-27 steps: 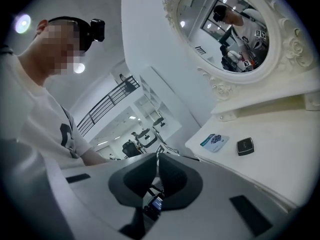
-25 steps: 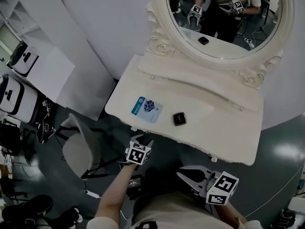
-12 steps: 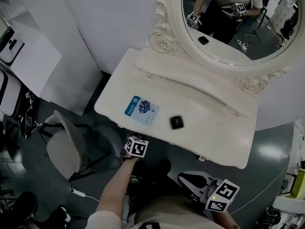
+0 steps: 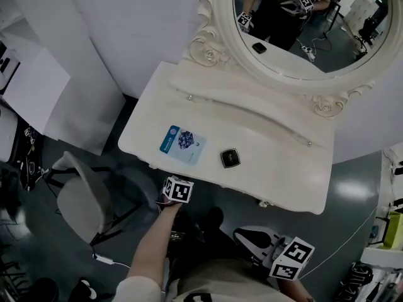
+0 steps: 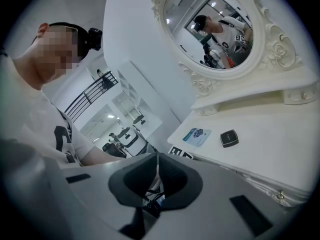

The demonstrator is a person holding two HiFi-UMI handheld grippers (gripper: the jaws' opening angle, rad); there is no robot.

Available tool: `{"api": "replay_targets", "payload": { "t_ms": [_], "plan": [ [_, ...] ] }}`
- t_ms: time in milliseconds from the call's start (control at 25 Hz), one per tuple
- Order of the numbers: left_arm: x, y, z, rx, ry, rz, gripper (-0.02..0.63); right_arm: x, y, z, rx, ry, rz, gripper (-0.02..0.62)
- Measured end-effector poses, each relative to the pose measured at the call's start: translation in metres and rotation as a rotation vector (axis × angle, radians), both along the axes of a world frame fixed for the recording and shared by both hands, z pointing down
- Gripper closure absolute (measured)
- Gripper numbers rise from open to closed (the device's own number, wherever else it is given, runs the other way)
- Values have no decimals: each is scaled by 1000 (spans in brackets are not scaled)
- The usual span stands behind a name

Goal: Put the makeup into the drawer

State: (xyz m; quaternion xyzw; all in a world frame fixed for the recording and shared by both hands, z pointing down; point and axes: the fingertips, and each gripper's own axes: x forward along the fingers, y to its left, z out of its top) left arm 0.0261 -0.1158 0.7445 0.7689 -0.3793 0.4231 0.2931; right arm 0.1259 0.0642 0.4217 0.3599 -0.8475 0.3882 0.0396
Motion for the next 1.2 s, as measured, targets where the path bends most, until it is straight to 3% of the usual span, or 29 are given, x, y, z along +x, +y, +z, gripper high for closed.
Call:
{"api": "replay_targets", "payload": {
  "t_ms": [1200],
  "plan": [
    [-78,141,3,-149,16,52,436,-66,-4,1,-1,-69,-73,562]
  ]
}}
